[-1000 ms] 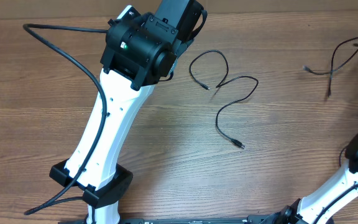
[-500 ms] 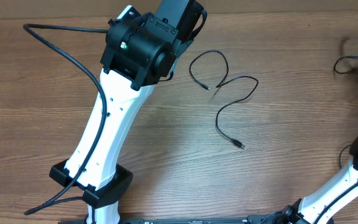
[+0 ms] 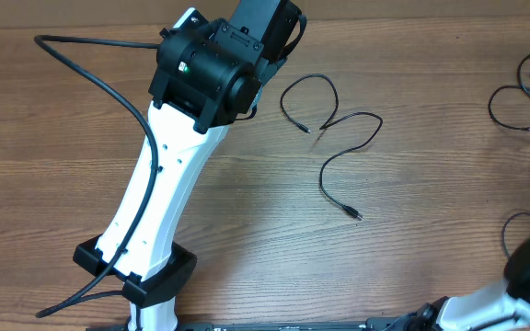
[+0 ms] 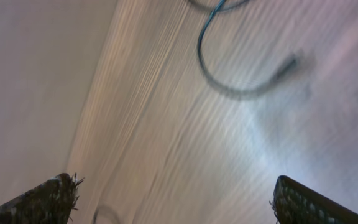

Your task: Untangle cables

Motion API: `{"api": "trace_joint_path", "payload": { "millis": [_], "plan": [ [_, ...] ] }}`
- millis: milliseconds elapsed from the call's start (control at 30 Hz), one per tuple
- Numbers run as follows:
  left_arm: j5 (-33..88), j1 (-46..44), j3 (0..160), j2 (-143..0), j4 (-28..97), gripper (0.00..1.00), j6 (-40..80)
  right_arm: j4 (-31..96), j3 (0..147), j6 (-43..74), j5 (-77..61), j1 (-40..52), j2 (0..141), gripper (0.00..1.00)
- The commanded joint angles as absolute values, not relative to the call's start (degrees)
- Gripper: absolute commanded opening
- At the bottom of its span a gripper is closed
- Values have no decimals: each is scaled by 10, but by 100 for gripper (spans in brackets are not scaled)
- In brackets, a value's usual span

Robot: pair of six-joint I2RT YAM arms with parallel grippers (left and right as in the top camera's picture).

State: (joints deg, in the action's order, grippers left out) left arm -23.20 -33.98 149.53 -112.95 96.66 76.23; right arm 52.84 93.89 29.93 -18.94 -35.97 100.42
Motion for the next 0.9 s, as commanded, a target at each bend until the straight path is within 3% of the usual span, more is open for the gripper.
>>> {"api": "trace_joint_path", "payload": {
  "millis": [0,433,867],
  "plan": [
    [-243,-338,1494,-1134,968,100,754,594,946,274,-207,-360,947,100],
    [-243,-338,1494,-1134,968,100,754,881,946,243,-241,-360,778,100],
    [-243,-338,1494,-1134,968,99,754,970,941,170,-241,-360,669,100]
  ]
}}
